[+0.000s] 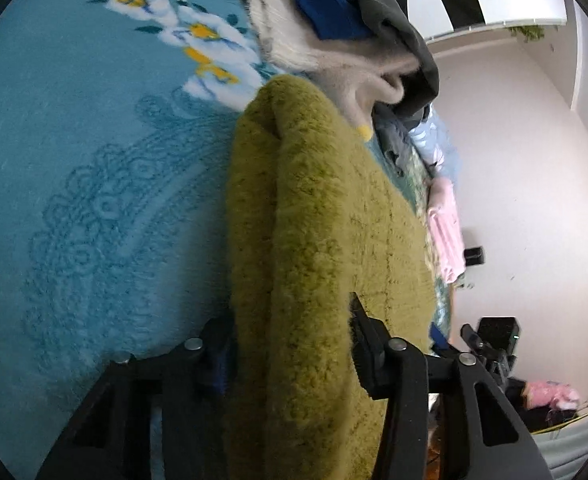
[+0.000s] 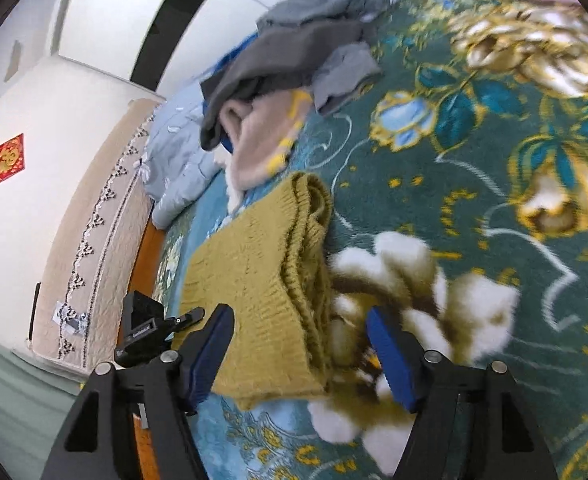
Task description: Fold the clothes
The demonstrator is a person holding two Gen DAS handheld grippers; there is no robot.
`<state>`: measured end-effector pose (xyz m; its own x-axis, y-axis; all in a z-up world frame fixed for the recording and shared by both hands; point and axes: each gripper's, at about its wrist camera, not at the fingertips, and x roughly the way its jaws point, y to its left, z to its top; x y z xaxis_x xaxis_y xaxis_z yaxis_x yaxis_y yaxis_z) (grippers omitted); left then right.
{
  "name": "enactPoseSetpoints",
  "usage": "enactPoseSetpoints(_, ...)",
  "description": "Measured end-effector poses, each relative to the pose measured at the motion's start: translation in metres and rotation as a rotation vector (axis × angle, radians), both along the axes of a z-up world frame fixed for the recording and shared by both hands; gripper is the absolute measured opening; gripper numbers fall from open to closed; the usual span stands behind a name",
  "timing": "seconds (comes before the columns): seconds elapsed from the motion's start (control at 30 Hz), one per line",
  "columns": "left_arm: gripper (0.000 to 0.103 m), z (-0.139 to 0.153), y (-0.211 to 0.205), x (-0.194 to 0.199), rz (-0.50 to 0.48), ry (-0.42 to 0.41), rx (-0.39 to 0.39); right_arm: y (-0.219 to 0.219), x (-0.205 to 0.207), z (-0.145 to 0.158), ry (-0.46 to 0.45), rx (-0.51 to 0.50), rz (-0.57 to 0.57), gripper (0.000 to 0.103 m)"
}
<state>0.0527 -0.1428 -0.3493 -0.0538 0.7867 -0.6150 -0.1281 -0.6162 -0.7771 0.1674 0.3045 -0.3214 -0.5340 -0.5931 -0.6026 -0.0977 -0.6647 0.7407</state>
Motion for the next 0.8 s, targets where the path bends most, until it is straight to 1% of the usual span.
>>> enactPoseSetpoints(0.13,0.043,-0.002,-0.003,0.001,0.006,-0.007,0.009,-0.014,-0.03,-0.019,-0.104,0.001,0.021,0.073)
enactPoseSetpoints(0.2,0.043,-0.001,-0.003,0.002,0.003,-0.006,0.005,-0.023,-0.04,-0.026,-0.135,-0.004,0.037,0.075)
enactPoseSetpoints(0.23,0.043,-0.002,-0.003,0.002,0.002,-0.006,0.006,-0.026,-0.043,-0.027,-0.14,-0.002,0.042,0.076)
enactPoseSetpoints(0.4,0.043,-0.002,-0.004,0.002,-0.003,-0.007,0.006,-0.045,-0.059,-0.029,-0.162,-0.007,0.083,0.077)
enactPoseSetpoints(0.5,0.043,-0.002,-0.004,0.002,-0.003,-0.008,0.006,-0.055,-0.059,-0.031,-0.158,-0.033,0.12,0.077)
enactPoseSetpoints(0.53,0.043,-0.002,-0.005,0.002,-0.002,-0.008,0.006,-0.057,-0.059,-0.032,-0.158,-0.047,0.127,0.075)
enactPoseSetpoints(0.6,0.043,-0.002,-0.005,0.003,0.0,-0.007,0.005,-0.055,-0.056,-0.035,-0.161,-0.073,0.105,0.07)
enactPoseSetpoints(0.63,0.043,-0.002,-0.005,0.003,0.002,-0.006,0.003,-0.053,-0.055,-0.037,-0.163,-0.083,0.088,0.06)
enactPoseSetpoints(0.67,0.043,-0.002,-0.005,0.003,0.004,-0.005,0.002,-0.051,-0.054,-0.039,-0.165,-0.094,0.072,0.053)
enactPoseSetpoints(0.7,0.043,-0.001,-0.004,0.003,0.006,-0.005,0.001,-0.049,-0.053,-0.042,-0.169,-0.116,0.057,0.052)
enactPoseSetpoints(0.73,0.043,-0.001,-0.004,0.004,0.007,-0.002,-0.003,-0.046,-0.053,-0.044,-0.171,-0.137,0.046,0.048)
enactPoseSetpoints(0.8,0.042,0.003,-0.002,0.005,0.009,0.01,-0.02,-0.044,-0.052,-0.046,-0.17,-0.154,0.029,0.043)
